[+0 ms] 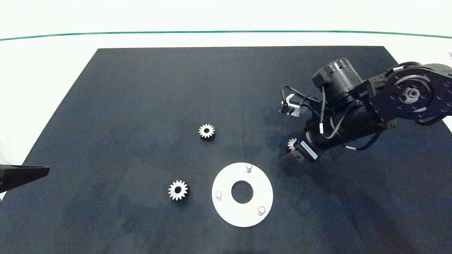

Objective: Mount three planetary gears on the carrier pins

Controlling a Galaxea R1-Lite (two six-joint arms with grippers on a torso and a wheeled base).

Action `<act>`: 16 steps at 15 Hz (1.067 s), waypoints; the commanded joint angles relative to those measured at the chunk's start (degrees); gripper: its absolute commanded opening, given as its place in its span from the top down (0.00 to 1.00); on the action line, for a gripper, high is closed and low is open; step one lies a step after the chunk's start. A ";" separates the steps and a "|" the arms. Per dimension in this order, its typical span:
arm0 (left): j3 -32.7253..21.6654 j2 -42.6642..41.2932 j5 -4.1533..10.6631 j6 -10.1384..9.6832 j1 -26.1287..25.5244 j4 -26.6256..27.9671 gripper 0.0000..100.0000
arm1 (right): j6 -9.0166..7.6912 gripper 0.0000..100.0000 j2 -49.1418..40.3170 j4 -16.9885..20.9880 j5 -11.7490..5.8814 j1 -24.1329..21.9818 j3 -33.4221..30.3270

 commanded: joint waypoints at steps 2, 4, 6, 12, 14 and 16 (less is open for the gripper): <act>0.00 -2.03 0.05 1.59 0.00 1.49 0.00 | -0.56 0.15 0.28 -0.13 -0.41 -0.02 -0.16; 0.00 -2.03 0.05 1.59 0.00 1.58 0.00 | -0.91 0.18 0.37 -0.13 -0.76 -0.02 -0.51; -0.18 -2.03 0.05 1.59 0.09 1.49 0.00 | -1.18 0.22 0.98 -0.22 -2.17 -0.10 -0.77; -0.18 -2.12 0.05 1.59 0.09 1.49 0.00 | -1.18 0.34 1.33 -0.22 -2.52 -0.02 -0.69; -0.18 -2.12 0.05 1.59 0.09 1.49 0.00 | -1.18 0.39 1.60 -0.22 -2.61 -0.02 -0.69; -0.18 -2.29 0.05 1.68 0.00 1.58 0.00 | -1.09 0.42 1.95 -0.31 -2.52 -0.02 -0.77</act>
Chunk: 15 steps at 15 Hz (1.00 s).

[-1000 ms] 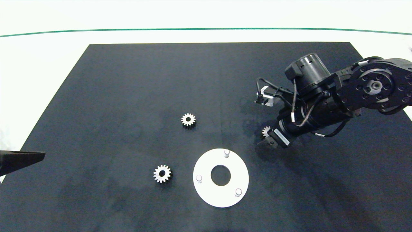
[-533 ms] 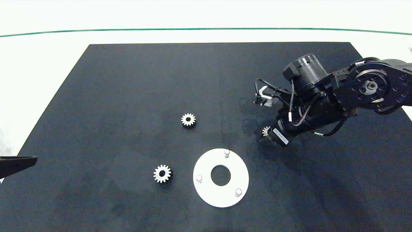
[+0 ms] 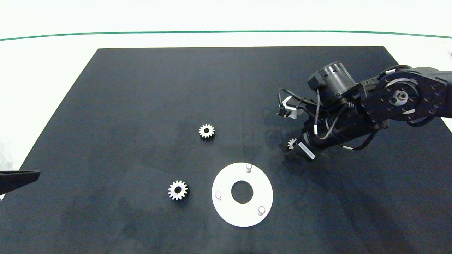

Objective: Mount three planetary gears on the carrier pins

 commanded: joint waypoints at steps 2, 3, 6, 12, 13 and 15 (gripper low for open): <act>0.00 -0.62 0.05 0.14 -0.53 0.33 0.00 | -0.07 0.46 0.52 0.13 0.04 0.11 -0.12; 0.00 -0.71 0.05 0.14 -0.61 0.33 0.00 | -0.07 0.48 0.52 0.04 0.04 0.11 -0.12; 0.18 -0.71 0.05 0.14 -0.70 0.33 0.00 | -0.07 0.54 0.52 -0.31 0.04 0.46 -0.29; 0.18 -0.62 0.05 0.14 -0.70 0.33 0.00 | -0.15 0.66 -0.80 0.04 -0.05 2.48 1.29; 0.18 -0.62 0.05 0.14 -0.79 0.33 0.00 | -0.15 0.69 -2.21 -0.04 0.04 3.01 2.26; 0.27 -0.71 0.05 0.14 -0.88 0.33 0.00 | 0.11 0.72 -6.25 -0.04 0.22 4.42 4.81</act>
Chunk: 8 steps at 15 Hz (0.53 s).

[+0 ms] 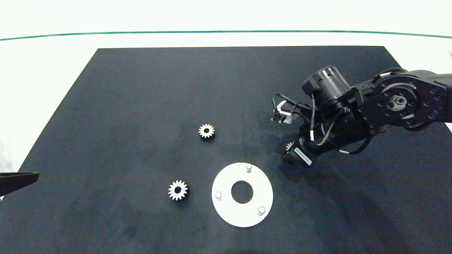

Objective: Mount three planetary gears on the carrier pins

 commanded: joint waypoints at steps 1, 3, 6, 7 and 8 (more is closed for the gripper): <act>0.08 -0.08 0.05 0.09 -0.22 0.29 0.00 | -0.11 0.72 -7.73 0.15 0.28 2.39 4.87; 0.08 -0.16 0.05 0.01 -1.01 0.73 0.00 | -0.29 0.72 -13.27 0.15 0.37 6.26 9.44; 0.08 -1.48 0.14 0.09 -1.28 1.43 0.00 | -0.20 0.72 -16.87 0.24 0.02 13.38 13.83; 0.00 -2.01 0.23 0.09 -1.28 1.43 0.00 | -0.20 0.72 -16.96 0.15 0.02 14.70 14.27; -0.18 -3.50 0.23 0.71 -1.28 1.43 0.00 | -0.11 0.72 -16.87 0.24 0.02 16.72 15.24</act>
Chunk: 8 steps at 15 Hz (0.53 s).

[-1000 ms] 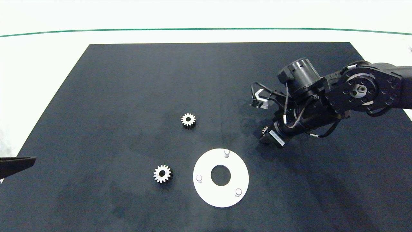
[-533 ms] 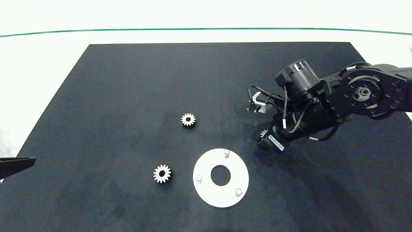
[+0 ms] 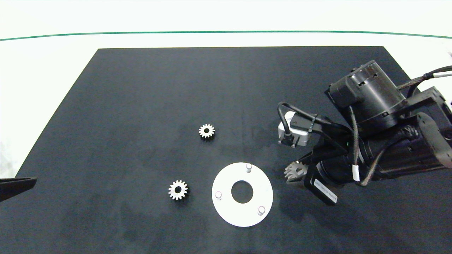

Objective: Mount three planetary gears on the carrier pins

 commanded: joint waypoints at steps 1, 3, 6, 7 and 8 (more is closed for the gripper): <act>-0.26 -2.62 0.04 1.09 0.05 0.25 0.00 | 0.02 0.72 -2.71 0.15 -0.13 5.82 3.11; -0.26 -2.62 0.04 1.17 0.14 0.25 0.00 | 0.02 0.72 -2.27 0.15 -0.21 7.58 3.99; -0.26 -2.71 0.04 1.17 0.14 0.25 0.00 | 0.02 0.72 -0.87 -0.11 -1.88 8.19 3.90; -0.26 -2.71 0.04 1.17 0.14 0.25 0.00 | 0.02 0.72 0.01 -0.20 -1.88 8.63 3.55; -0.18 -2.71 0.04 1.17 0.14 0.25 0.00 | 0.02 0.72 0.63 -0.29 -1.88 8.90 3.29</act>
